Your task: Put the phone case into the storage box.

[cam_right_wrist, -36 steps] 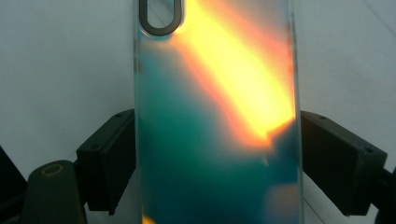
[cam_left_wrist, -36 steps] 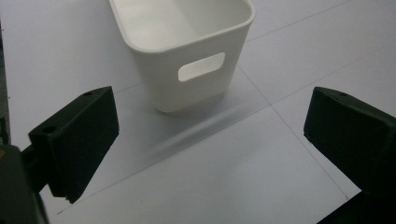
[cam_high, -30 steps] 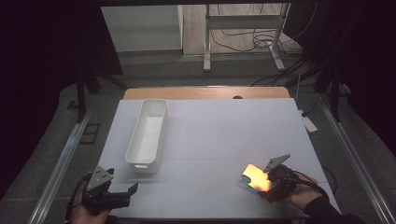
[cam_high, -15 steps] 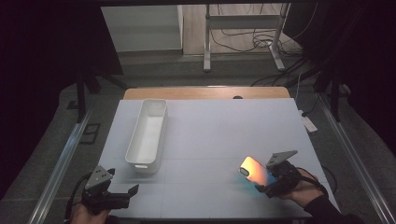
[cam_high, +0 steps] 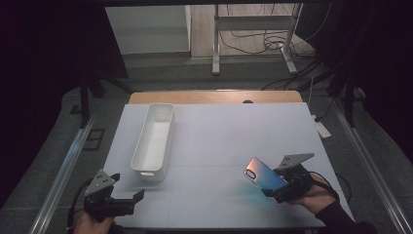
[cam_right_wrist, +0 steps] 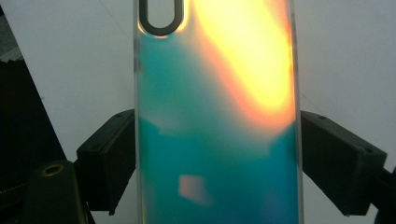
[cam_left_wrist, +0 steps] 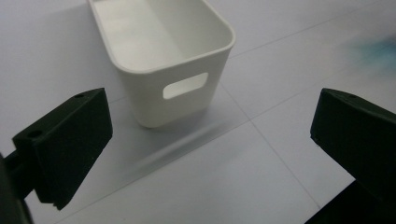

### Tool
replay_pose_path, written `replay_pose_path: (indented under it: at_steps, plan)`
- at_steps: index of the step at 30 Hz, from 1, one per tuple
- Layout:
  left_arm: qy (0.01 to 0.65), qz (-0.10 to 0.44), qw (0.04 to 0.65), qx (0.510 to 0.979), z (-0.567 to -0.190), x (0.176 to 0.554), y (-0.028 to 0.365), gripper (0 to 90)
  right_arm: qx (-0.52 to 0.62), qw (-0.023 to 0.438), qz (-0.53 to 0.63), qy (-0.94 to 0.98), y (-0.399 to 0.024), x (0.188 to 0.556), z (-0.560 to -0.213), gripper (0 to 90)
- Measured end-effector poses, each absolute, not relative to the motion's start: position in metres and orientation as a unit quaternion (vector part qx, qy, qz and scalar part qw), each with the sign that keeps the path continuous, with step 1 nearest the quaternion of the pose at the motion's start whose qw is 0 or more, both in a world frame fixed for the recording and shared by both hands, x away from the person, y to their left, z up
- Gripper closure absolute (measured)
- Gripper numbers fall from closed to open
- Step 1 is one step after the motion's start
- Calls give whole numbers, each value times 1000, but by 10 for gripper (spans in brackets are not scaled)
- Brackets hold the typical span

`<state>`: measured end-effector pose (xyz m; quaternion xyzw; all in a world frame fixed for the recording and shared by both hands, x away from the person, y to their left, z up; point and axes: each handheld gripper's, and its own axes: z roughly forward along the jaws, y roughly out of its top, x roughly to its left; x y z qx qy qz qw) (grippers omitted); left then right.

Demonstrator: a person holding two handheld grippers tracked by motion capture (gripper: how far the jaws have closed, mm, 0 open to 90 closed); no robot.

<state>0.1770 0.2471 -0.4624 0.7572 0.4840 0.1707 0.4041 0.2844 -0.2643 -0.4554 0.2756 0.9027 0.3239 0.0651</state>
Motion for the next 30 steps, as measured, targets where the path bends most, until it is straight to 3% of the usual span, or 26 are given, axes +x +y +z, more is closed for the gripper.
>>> replay_pose_path:
  at_steps: [30]
  plan:
    - [409,158,463,770,-442,209,209,2,225,22,444,867,-247,285,-424,165]
